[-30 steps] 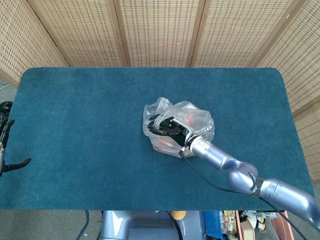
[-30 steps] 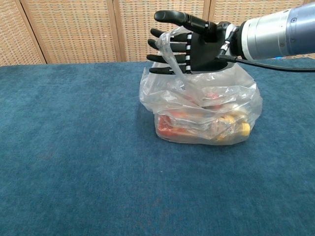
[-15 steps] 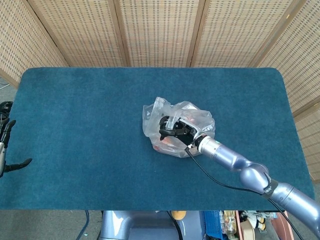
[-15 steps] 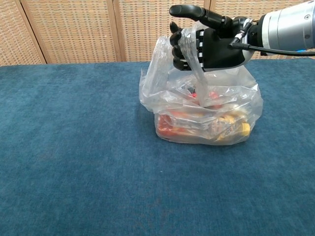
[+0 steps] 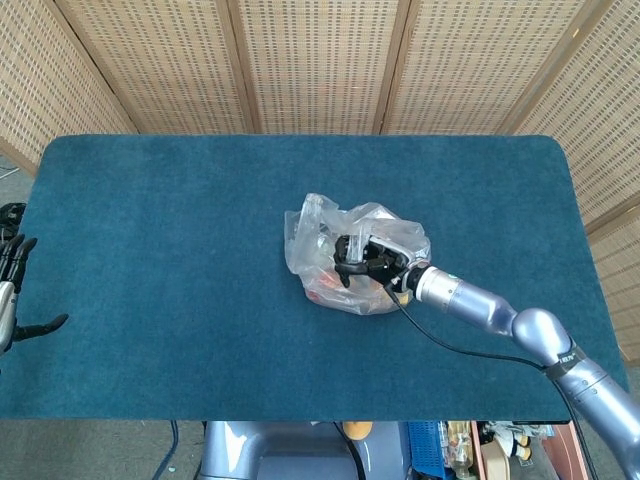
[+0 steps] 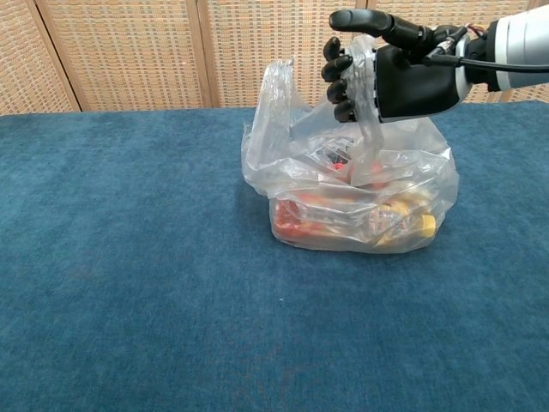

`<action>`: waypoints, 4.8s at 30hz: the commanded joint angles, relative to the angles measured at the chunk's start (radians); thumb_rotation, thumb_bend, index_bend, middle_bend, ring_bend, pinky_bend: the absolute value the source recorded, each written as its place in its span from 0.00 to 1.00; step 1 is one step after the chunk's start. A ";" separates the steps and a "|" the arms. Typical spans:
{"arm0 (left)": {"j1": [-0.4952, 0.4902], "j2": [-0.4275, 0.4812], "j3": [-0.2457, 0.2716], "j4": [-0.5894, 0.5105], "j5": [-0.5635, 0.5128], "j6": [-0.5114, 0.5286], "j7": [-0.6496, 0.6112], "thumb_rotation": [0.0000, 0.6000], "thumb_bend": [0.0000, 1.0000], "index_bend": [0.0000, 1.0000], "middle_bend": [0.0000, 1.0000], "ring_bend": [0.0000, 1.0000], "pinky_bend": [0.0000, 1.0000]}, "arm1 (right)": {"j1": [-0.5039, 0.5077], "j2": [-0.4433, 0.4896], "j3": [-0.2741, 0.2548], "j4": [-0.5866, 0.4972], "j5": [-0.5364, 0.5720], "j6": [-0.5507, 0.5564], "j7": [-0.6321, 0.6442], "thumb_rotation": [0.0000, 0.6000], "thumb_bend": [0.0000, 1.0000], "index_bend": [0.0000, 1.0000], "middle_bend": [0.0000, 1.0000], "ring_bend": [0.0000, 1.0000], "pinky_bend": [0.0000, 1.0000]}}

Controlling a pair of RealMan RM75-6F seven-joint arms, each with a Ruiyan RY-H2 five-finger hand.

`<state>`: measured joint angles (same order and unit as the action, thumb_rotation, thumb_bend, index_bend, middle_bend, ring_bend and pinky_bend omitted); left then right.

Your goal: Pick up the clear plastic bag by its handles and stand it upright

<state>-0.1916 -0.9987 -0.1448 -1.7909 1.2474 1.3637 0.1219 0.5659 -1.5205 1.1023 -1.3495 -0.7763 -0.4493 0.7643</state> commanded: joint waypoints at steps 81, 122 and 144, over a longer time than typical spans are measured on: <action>-1.039 -1.038 -0.183 1.403 0.255 -0.393 -0.367 1.00 0.38 0.64 0.00 0.00 0.08 | 0.059 0.225 -0.142 0.048 0.265 -0.095 -0.472 1.00 0.00 0.56 0.68 0.56 0.58; -0.938 -0.923 -0.125 1.277 0.260 0.013 -0.625 1.00 0.35 0.27 0.00 0.00 0.09 | 0.061 0.195 -0.139 -0.007 0.357 0.050 -0.351 1.00 0.01 0.56 0.68 0.56 0.57; -0.958 -0.827 -0.122 1.096 0.274 0.016 -0.459 1.00 0.35 0.25 0.00 0.00 0.08 | 0.119 0.133 -0.201 -0.091 0.321 0.282 -0.231 1.00 0.06 0.46 0.56 0.43 0.37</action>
<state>-1.1482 -1.8315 -0.2654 -0.6884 1.5209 1.3806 -0.3469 0.6817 -1.3865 0.9043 -1.4374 -0.4523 -0.1714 0.5297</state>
